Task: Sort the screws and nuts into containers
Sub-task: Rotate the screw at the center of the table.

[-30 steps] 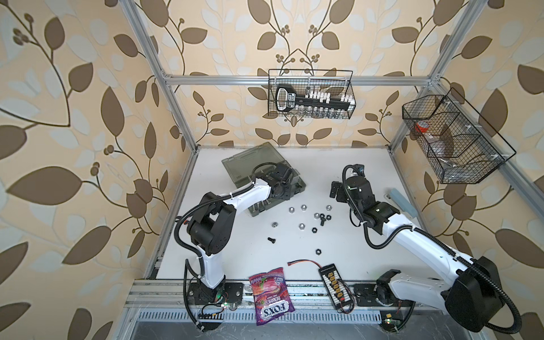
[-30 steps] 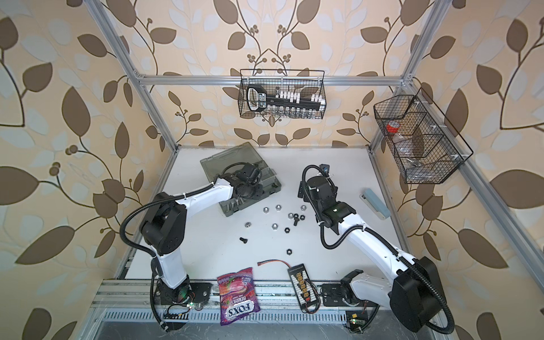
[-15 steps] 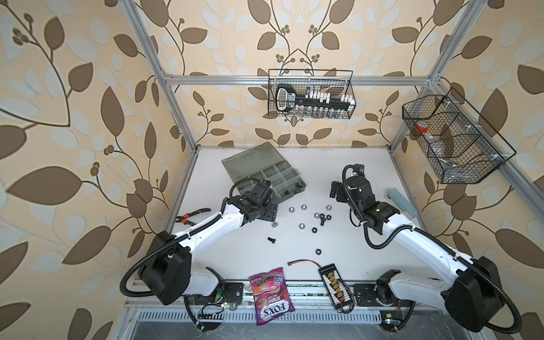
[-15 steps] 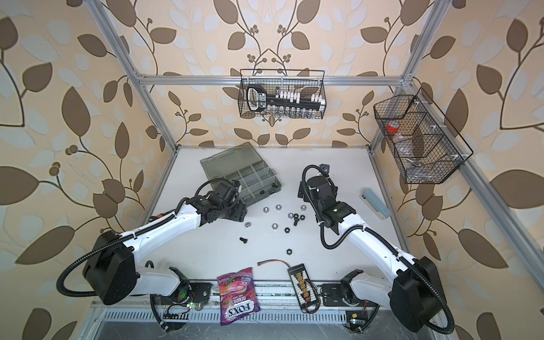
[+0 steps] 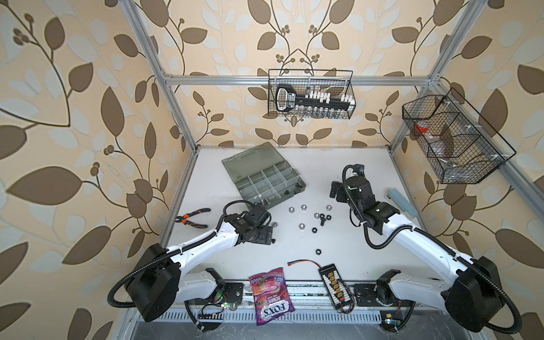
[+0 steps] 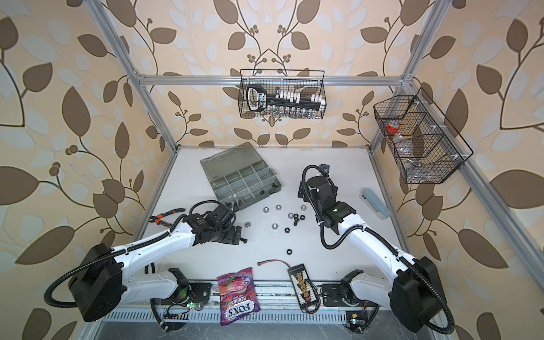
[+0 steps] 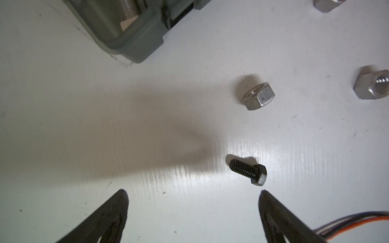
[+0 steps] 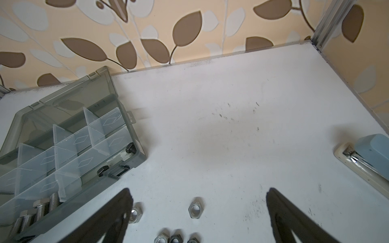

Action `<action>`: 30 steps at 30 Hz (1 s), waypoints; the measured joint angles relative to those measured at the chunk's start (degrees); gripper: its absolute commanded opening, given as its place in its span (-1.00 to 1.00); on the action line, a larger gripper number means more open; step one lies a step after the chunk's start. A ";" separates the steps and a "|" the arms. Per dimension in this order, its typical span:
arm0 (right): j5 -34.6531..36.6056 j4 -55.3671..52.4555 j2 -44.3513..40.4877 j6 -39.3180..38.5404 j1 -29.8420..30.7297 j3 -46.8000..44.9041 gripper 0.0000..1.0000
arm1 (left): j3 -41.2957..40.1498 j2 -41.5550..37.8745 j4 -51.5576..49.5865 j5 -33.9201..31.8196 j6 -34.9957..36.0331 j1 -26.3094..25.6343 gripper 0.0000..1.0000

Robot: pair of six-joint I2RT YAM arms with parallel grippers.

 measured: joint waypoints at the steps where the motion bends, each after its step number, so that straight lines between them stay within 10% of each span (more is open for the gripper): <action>1: -0.02 0.00 0.00 0.00 0.00 0.00 0.99 | 0.00 0.22 -0.13 -0.07 -0.31 -0.42 0.97; 30: 0.50 0.00 -0.13 0.00 0.00 -0.02 0.99 | 2.45 14.45 7.41 -1.64 -0.28 -4.07 0.63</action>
